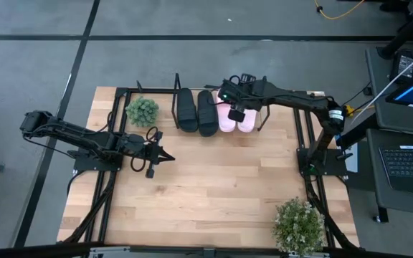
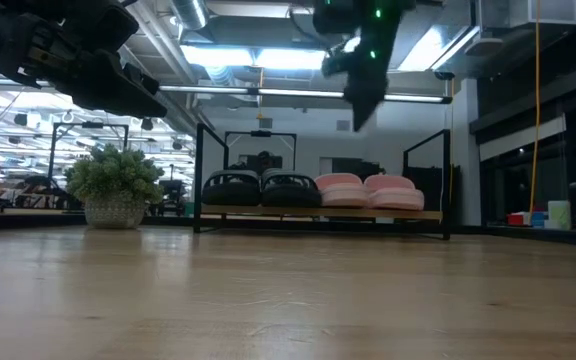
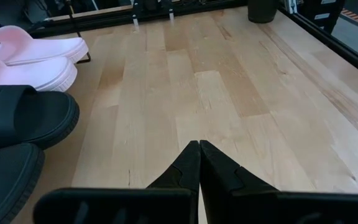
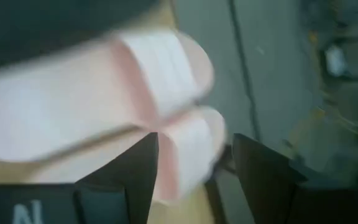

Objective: Pick and place slides into the shelf
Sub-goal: Return to Home Position

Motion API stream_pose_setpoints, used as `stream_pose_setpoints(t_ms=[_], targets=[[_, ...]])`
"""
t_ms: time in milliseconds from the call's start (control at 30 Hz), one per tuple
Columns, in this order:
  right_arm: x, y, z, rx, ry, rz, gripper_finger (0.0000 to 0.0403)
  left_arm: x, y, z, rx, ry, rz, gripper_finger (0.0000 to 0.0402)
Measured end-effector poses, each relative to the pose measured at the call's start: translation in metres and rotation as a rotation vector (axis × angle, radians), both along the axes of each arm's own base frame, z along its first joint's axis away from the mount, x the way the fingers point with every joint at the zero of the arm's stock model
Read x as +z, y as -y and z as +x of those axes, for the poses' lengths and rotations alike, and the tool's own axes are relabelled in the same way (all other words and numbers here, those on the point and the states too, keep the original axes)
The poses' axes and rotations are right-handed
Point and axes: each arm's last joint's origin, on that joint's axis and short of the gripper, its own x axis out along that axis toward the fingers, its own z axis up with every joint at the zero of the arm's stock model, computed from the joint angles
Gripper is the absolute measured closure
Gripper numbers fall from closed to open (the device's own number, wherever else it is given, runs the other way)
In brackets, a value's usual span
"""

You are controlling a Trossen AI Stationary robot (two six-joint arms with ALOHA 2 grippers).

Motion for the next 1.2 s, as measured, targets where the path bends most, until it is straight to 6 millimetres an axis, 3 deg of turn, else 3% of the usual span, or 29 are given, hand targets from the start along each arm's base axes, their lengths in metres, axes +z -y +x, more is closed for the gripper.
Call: stream_pose_setpoints(t_ms=[133,367,467,567,633,967,1200], targets=[[0.018,-0.01,0.009,0.048,0.125,0.091,0.0197,0.0,0.0,0.0,0.0,0.001,0.001,0.0401],[0.022,-0.023,0.014,0.061,0.174,0.114,0.0213,0.0,0.0,0.0,-0.001,0.0,0.002,0.0401],[0.022,-0.032,0.017,0.084,0.179,0.114,0.027,0.0,0.0,0.0,-0.001,0.0,0.002,0.0401],[0.022,-0.043,0.021,0.116,0.179,0.116,0.0357,0.0,0.0,0.0,0.009,0.002,0.007,0.0401],[0.022,-0.051,0.023,0.142,0.178,0.117,0.0389,0.001,-0.002,0.0,0.055,0.007,0.027,0.0401],[0.038,-0.092,0.03,0.294,0.322,0.12,0.0394,0.017,-0.005,-0.011,0.095,0.111,0.06,0.0401],[0.022,-0.116,0.0,0.447,0.597,0.141,0.0398,0.037,-0.009,-0.042,0.089,0.225,0.059,0.0401]])
